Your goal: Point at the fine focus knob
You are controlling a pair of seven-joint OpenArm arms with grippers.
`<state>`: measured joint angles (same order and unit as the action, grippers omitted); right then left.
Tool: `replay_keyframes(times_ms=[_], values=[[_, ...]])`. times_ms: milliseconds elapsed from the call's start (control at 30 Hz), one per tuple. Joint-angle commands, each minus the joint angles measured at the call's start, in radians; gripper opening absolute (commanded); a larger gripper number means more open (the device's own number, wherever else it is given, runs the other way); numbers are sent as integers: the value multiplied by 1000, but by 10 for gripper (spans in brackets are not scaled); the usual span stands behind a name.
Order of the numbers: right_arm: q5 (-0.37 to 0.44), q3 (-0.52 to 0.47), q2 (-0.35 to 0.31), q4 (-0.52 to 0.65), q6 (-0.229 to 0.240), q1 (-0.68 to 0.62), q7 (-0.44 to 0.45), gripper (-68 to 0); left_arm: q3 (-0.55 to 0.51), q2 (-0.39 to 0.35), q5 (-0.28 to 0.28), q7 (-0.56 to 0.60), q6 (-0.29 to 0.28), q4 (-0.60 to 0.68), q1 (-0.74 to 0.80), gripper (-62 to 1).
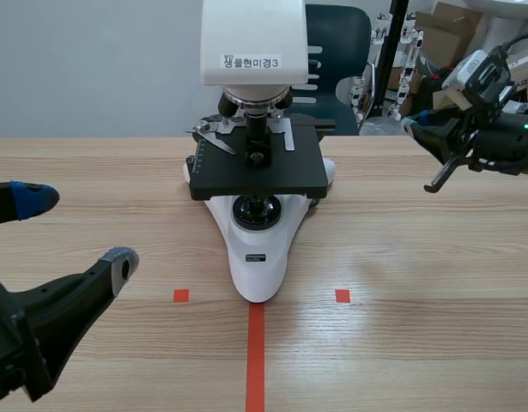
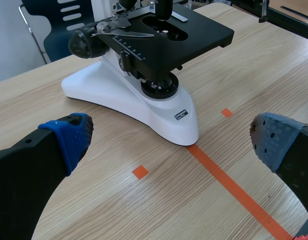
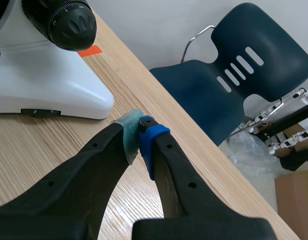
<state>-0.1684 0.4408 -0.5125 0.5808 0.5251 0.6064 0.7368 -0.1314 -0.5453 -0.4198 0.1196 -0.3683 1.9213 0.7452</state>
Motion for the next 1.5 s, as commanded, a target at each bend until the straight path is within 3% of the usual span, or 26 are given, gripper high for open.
replay_keyframes(times_ms=[0,567,700,767,1267,1467], values=[[15,-3,-11,24,0,39,18,-669,8,11,-6,11,-1,6,5,14],[15,-3,-11,24,1,39,29,-669,8,11,-6,11,-1,6,5,14],[14,-3,-10,24,83,39,80,-669,8,11,-6,11,-1,6,5,14],[14,-3,-10,24,101,39,93,-669,8,11,-6,11,-1,6,5,14],[14,-3,-11,24,101,39,106,-669,8,11,-6,11,-1,6,5,14],[14,-3,-11,24,131,39,116,-669,8,11,-6,11,-1,6,5,14]])
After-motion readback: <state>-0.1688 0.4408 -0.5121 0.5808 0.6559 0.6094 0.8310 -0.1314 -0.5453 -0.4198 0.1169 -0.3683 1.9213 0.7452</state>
